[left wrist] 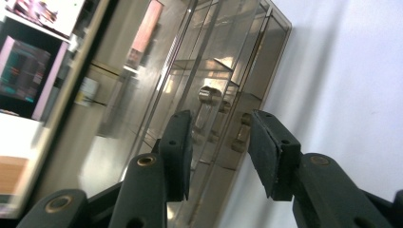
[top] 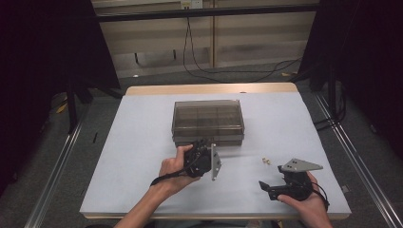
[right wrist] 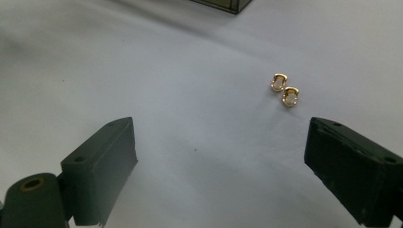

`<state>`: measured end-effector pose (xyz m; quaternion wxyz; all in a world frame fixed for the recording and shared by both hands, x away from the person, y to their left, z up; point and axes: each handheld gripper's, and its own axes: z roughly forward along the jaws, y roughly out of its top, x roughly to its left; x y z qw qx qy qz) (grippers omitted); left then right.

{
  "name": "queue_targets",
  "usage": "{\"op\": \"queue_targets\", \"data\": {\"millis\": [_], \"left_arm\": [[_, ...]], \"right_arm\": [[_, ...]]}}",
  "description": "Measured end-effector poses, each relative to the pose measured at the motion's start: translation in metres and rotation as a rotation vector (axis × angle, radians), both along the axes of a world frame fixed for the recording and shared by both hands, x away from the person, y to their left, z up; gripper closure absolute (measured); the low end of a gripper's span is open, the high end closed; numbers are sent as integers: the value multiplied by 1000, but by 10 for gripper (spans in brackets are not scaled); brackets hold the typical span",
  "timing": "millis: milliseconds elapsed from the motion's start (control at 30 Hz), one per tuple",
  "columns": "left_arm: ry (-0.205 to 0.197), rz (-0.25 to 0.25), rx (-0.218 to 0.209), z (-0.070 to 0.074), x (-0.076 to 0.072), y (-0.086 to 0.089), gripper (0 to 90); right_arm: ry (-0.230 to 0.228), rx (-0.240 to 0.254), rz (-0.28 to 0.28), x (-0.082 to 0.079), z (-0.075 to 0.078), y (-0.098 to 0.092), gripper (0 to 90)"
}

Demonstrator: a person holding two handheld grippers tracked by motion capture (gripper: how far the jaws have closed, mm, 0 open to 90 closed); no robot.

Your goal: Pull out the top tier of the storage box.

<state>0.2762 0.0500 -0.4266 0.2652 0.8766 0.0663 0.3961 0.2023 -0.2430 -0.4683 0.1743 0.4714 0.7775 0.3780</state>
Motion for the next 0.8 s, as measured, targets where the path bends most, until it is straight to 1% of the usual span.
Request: {"op": "queue_targets", "data": {"millis": [67,100,133,167,300,333,367,400,467,500,633,667,700,733,800], "left_arm": [[47,-12,-38,-1,1,4,611],[61,-16,-42,-1,2,6,616],[77,-19,-63,-1,2,8,626],[99,-24,-77,0,3,10,625],[179,-38,-160,10,9,21,625],[193,-37,-178,12,10,23,626],[216,-39,-196,13,12,26,626],[229,-37,-219,14,14,29,627],[269,-42,-243,15,17,35,633],[280,-46,-253,15,19,37,644],[359,-68,-281,19,27,43,683],[361,-71,-288,21,28,44,692],[378,-78,-298,24,30,46,700],[385,-83,-306,25,31,47,708],[397,-82,-310,27,35,49,715]], "right_arm": [[-1,1,-1,0,0,-1,94],[1,-1,0,0,0,-1,94],[1,-1,0,0,0,-1,94],[0,1,-2,0,0,-1,94],[-1,0,1,0,0,-1,94],[-1,2,-2,0,0,-1,94],[-1,2,-5,0,0,-1,94],[-2,2,-6,-1,0,-1,94],[0,2,-8,-1,0,-1,94],[1,-1,-6,0,0,-1,94],[2,0,1,0,0,0,93],[3,3,3,0,0,-1,92],[6,5,-1,0,0,-1,90],[10,3,-2,0,0,-1,89],[7,3,3,0,0,-1,87]]}}
